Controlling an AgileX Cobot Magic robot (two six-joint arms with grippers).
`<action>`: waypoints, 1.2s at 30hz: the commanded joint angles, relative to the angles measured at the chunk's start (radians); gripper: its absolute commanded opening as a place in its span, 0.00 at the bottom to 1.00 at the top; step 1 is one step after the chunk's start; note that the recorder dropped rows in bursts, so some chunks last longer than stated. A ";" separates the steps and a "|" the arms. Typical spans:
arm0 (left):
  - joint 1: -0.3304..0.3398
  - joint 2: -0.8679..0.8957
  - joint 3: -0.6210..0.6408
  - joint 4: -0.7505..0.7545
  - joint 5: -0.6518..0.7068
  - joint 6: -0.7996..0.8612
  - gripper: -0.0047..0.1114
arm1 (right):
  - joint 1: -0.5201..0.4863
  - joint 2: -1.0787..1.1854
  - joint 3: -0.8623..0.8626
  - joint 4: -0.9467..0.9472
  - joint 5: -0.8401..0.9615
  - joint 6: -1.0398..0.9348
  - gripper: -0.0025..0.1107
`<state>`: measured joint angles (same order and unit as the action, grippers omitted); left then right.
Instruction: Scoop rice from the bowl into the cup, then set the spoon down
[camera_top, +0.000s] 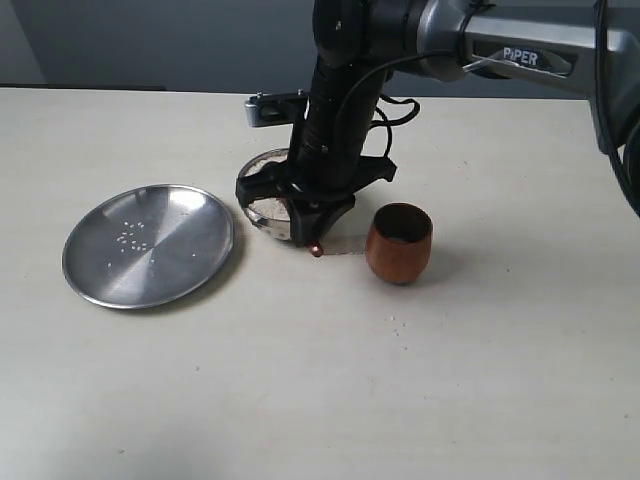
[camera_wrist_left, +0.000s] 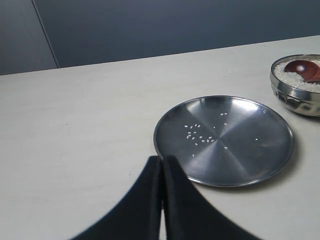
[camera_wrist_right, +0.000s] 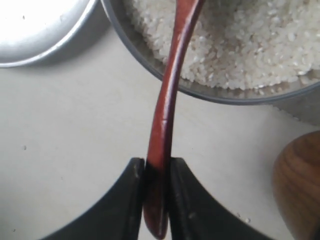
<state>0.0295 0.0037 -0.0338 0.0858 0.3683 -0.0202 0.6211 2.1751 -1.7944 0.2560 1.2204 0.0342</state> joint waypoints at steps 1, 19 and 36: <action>0.001 -0.004 0.003 0.005 -0.002 -0.001 0.04 | -0.026 -0.002 -0.006 0.009 0.001 -0.008 0.02; 0.001 -0.004 0.003 0.005 -0.002 -0.001 0.04 | -0.084 -0.018 -0.006 0.130 0.001 -0.105 0.02; 0.001 -0.004 0.003 0.005 -0.002 -0.001 0.04 | -0.102 -0.022 -0.006 0.136 0.001 -0.112 0.02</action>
<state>0.0295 0.0037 -0.0338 0.0858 0.3683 -0.0202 0.5263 2.1691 -1.7944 0.3842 1.2204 -0.0682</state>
